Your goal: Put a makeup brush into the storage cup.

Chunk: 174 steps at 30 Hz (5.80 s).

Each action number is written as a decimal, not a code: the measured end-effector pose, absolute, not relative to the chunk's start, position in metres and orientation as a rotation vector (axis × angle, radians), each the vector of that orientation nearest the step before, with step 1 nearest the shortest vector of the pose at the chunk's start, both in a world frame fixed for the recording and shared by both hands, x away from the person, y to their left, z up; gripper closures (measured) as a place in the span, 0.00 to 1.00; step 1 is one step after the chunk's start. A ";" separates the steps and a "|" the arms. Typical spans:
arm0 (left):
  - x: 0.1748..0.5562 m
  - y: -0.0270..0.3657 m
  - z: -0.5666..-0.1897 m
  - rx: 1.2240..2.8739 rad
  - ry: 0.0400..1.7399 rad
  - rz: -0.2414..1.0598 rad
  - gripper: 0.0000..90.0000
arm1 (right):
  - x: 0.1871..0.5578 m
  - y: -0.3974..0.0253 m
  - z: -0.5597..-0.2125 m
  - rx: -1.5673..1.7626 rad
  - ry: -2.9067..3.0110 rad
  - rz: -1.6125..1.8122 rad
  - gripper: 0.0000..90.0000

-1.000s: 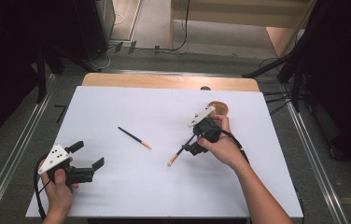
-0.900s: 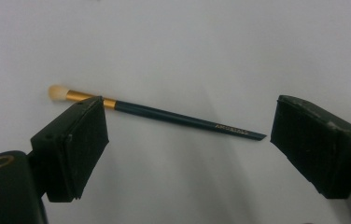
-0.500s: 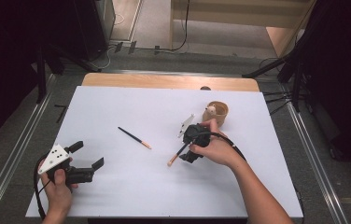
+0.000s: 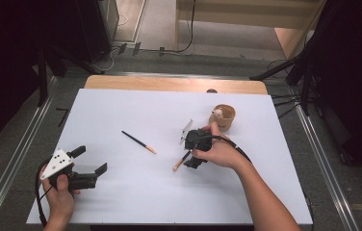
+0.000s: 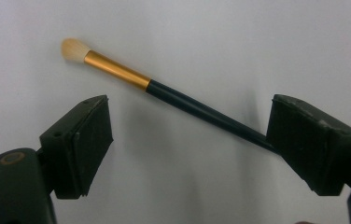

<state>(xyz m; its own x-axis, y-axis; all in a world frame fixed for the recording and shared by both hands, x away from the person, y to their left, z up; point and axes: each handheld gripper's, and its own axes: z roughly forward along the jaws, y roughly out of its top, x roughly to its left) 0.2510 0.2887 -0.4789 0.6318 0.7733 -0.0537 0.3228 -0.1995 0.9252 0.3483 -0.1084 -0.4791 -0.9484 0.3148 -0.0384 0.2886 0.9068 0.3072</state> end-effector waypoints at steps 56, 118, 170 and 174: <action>0.252 0.294 -0.477 1.754 0.896 0.529 0.00 | 0.348 -0.111 -0.470 0.672 2.949 0.523 0.94; 0.251 0.295 -0.477 1.752 0.901 0.537 0.00 | 0.345 -0.185 -0.420 0.979 2.258 1.439 0.94; 0.248 0.299 -0.473 1.706 0.884 0.556 0.00 | 0.360 -0.259 -0.416 1.122 1.660 1.586 0.94; 0.247 0.300 -0.473 1.704 0.883 0.559 0.00 | 0.364 -0.263 -0.421 1.146 1.647 1.570 0.94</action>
